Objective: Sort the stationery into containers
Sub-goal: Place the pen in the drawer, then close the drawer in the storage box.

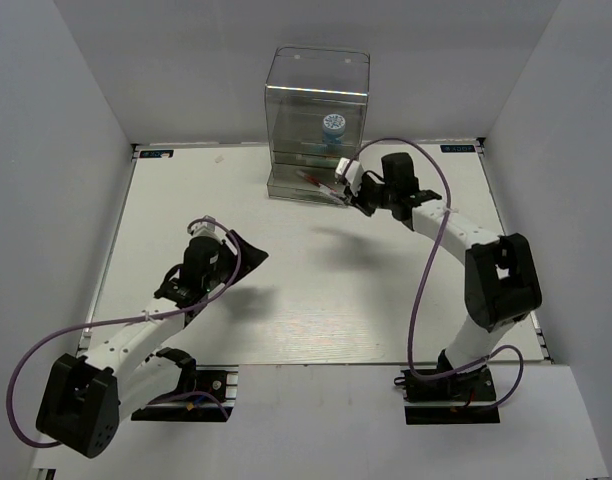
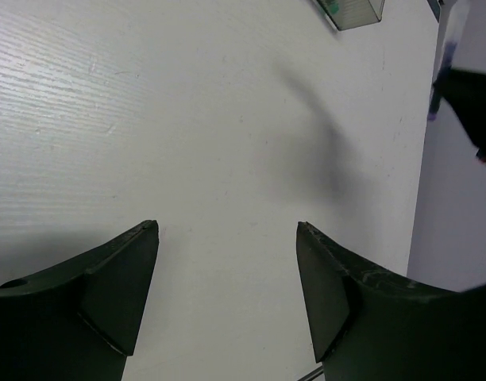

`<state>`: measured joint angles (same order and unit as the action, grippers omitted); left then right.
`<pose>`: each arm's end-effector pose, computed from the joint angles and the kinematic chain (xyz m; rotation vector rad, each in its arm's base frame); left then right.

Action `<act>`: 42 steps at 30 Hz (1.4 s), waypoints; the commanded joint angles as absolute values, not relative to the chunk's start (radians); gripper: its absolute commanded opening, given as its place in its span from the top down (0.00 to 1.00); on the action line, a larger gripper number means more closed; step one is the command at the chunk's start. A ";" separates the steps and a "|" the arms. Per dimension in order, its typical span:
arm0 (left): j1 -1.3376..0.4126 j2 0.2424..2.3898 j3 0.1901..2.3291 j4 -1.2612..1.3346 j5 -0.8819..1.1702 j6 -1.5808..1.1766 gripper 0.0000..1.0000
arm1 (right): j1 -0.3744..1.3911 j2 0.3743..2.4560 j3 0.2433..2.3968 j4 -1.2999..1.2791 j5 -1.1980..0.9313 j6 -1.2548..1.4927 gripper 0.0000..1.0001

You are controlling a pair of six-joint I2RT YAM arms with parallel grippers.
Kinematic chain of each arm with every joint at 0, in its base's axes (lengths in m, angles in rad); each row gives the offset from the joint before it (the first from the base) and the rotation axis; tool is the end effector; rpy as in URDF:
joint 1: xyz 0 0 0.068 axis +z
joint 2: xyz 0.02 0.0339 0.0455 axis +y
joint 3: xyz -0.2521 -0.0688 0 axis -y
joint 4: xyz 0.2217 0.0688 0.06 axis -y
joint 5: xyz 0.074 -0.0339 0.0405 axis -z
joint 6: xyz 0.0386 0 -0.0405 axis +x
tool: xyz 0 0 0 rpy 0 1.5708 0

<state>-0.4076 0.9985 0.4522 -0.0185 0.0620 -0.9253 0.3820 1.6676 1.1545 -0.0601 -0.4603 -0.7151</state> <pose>0.1819 -0.0811 0.2013 -0.5401 2.1901 -0.8221 0.3260 0.1494 0.2490 -1.3077 1.6321 0.2920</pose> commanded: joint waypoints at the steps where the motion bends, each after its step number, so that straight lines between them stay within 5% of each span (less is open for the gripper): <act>1: -0.405 0.947 0.420 -0.017 0.049 -0.939 0.20 | 0.385 1.741 1.250 0.058 -0.483 -0.753 1.00; 14: -0.414 0.890 0.399 -0.083 0.049 -0.948 0.20 | 0.391 2.155 1.709 0.204 -0.489 -0.816 1.00; 21: -0.414 0.890 0.399 -0.092 0.040 -0.957 0.20 | 0.391 2.237 1.770 0.141 -0.558 -0.850 0.69; 25: -0.414 0.899 0.399 -0.083 0.040 -0.957 0.20 | 0.396 2.208 1.729 0.147 -0.595 -0.845 0.43; 28: -0.414 0.920 0.408 -0.074 0.040 -0.957 0.20 | 0.393 2.180 1.707 0.163 -0.630 -0.795 0.43; 30: -0.414 0.933 0.417 -0.065 0.040 -0.957 0.20 | 0.388 2.160 1.706 0.157 -0.676 -0.744 0.53; 31: -0.414 0.945 0.417 -0.064 0.051 -0.957 0.20 | 0.387 2.148 1.704 0.141 -0.704 -0.735 0.77; 33: -0.414 0.954 0.417 -0.052 0.051 -0.957 0.20 | 0.384 2.144 1.730 0.100 -0.828 -0.745 0.98; 37: -0.423 0.954 0.417 -0.052 0.061 -0.957 0.20 | 0.393 2.197 1.873 -0.316 -0.966 -0.955 1.00; 42: -0.423 0.945 0.407 -0.061 0.061 -0.957 0.20 | 0.405 2.240 1.858 -0.428 -0.956 -1.048 1.00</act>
<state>-0.4210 0.9604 0.4011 -0.0738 0.0536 -0.9573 0.3939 2.2253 1.8511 -0.2615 -0.9047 -0.9512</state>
